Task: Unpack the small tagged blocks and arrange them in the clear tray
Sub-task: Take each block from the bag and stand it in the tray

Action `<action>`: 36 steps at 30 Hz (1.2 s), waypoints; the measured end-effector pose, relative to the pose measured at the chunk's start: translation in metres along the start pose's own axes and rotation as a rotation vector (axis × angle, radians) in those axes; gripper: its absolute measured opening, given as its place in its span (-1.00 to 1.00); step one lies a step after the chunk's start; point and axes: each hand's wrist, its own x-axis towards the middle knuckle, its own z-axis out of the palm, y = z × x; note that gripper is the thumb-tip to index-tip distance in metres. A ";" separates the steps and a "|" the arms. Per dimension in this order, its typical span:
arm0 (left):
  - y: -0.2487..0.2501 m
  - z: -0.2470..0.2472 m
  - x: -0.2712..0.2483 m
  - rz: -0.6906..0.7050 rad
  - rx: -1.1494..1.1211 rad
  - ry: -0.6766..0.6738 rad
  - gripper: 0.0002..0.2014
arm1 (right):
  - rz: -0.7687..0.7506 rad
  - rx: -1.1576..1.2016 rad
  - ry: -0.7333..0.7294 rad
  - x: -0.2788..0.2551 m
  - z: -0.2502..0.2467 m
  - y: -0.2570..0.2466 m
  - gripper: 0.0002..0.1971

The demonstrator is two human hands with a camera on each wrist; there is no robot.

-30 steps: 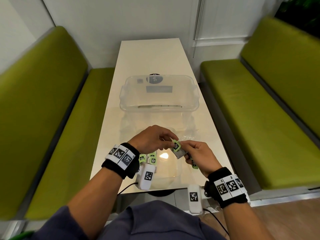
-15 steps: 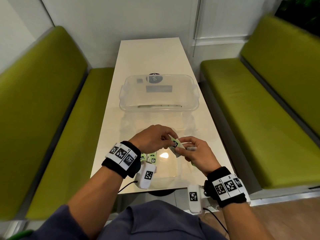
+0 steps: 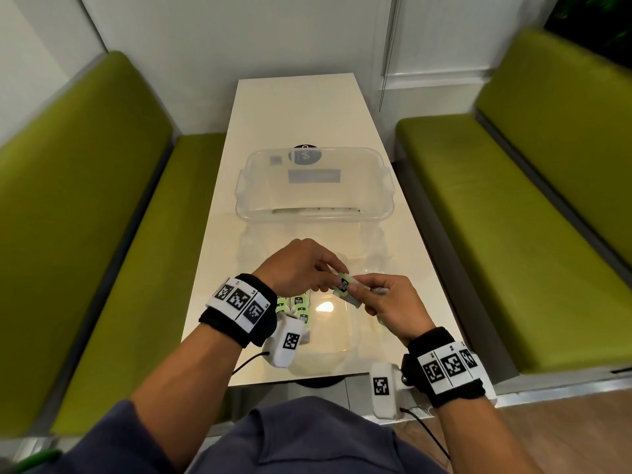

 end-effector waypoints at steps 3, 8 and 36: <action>0.000 0.002 0.002 0.003 -0.028 0.027 -0.82 | 0.001 0.005 0.014 0.001 0.001 -0.002 -0.84; -0.003 0.002 0.003 0.005 -0.113 0.005 -0.86 | -0.005 0.052 0.051 0.004 0.003 -0.002 -0.87; -0.078 0.034 0.087 -0.226 0.622 0.113 -0.87 | 0.209 0.014 0.162 -0.003 -0.036 0.038 -0.78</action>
